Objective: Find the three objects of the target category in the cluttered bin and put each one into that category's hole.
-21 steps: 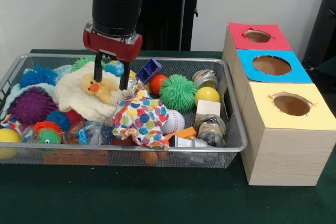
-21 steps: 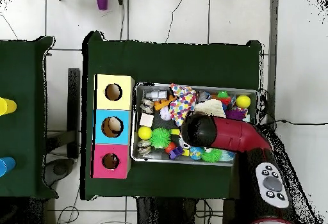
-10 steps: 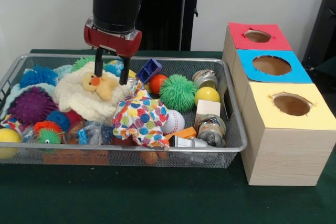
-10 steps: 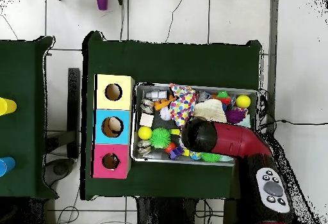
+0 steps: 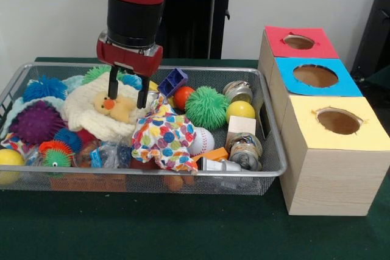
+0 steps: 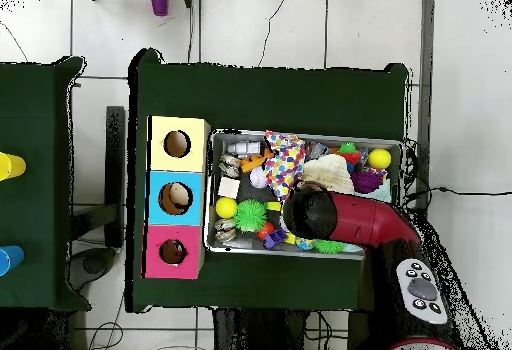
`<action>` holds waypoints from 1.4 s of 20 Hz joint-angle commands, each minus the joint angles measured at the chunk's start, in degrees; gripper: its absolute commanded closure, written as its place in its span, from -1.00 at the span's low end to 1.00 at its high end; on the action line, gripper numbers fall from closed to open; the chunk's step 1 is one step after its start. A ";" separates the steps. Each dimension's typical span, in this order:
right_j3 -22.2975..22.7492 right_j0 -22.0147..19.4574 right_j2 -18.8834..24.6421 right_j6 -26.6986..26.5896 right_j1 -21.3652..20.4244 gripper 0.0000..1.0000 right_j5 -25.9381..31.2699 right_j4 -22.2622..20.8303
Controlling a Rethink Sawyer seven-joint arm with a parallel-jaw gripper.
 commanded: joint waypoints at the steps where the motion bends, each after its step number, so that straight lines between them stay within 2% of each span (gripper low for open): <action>1: 2.07 -0.78 1.00 4.71 1.40 -1.00 0.96 -0.28; 7: 3.86 -0.21 0.51 4.92 -0.61 -1.00 1.58 -0.16; 15: 1.79 1.41 -1.57 6.48 3.68 -1.00 -3.03 -1.71; 18: 0.66 1.61 -1.95 6.49 4.84 -1.00 -3.66 -1.58; 23: 1.12 1.72 -2.03 5.92 3.65 -1.00 -2.30 -0.80; 28: -1.80 1.45 -1.93 5.63 6.50 -1.00 -3.13 -0.87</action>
